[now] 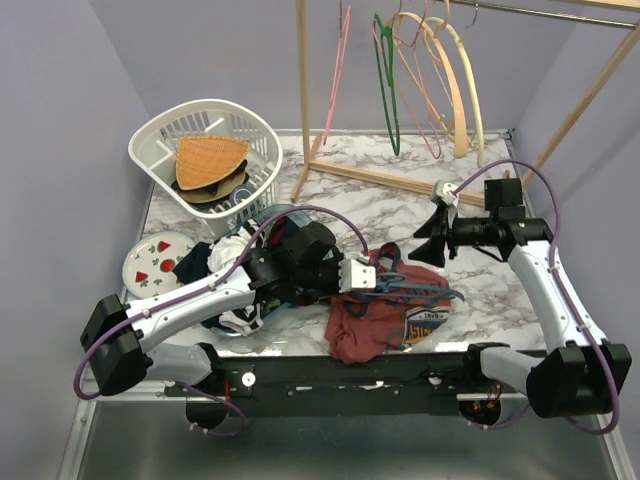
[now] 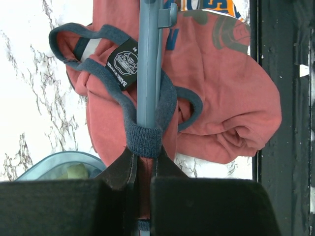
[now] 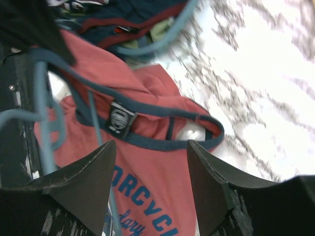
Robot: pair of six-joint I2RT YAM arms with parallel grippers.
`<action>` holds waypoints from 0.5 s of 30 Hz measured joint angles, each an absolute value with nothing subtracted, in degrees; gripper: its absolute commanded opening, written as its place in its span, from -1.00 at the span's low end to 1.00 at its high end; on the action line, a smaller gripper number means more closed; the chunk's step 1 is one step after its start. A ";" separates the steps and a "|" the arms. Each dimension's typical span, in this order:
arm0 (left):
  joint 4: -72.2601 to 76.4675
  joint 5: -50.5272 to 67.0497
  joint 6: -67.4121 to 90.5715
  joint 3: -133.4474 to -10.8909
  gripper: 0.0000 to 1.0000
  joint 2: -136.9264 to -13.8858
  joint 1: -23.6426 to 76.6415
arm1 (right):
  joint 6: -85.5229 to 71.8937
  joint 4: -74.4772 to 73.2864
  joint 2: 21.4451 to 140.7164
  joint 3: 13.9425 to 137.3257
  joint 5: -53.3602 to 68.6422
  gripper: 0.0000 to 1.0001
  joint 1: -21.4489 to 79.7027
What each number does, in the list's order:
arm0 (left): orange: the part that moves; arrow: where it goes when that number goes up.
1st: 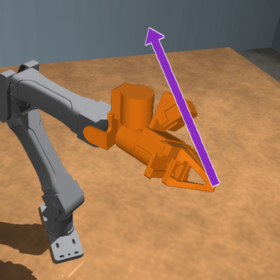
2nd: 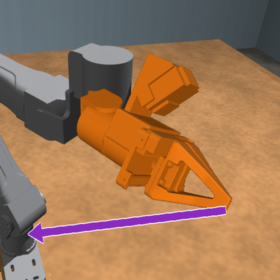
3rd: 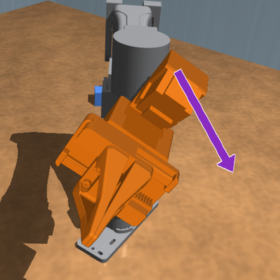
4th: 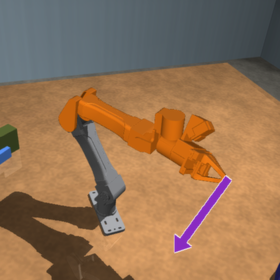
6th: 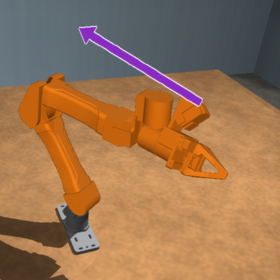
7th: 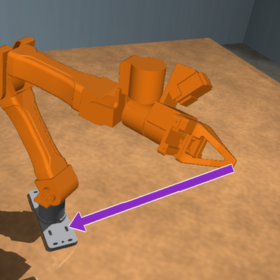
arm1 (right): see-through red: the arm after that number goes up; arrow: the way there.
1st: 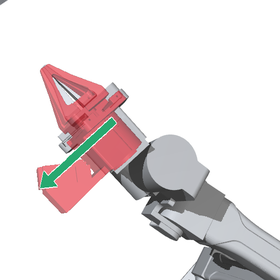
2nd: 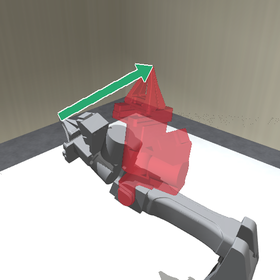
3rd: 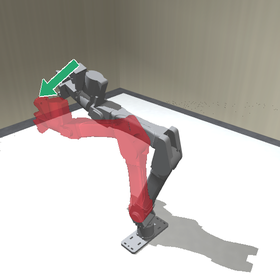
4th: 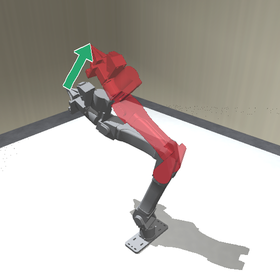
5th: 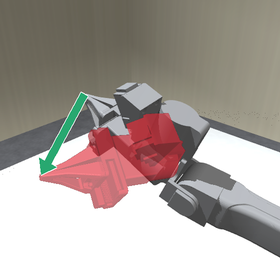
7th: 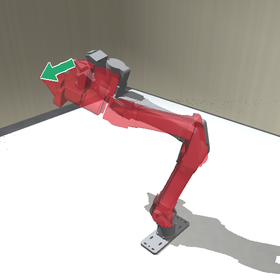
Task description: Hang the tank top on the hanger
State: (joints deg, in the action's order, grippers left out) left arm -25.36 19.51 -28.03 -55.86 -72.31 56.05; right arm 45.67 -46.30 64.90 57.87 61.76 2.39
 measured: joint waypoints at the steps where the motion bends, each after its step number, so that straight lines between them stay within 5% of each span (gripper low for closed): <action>1: -25.41 19.51 -28.16 -55.77 -1.00 -72.23 56.27 | 43.42 -44.80 65.89 57.39 60.49 0.36 2.48; 15: -25.39 19.53 -29.15 -55.46 -1.00 -71.90 57.52 | 26.26 -32.05 86.61 57.93 34.00 0.39 14.66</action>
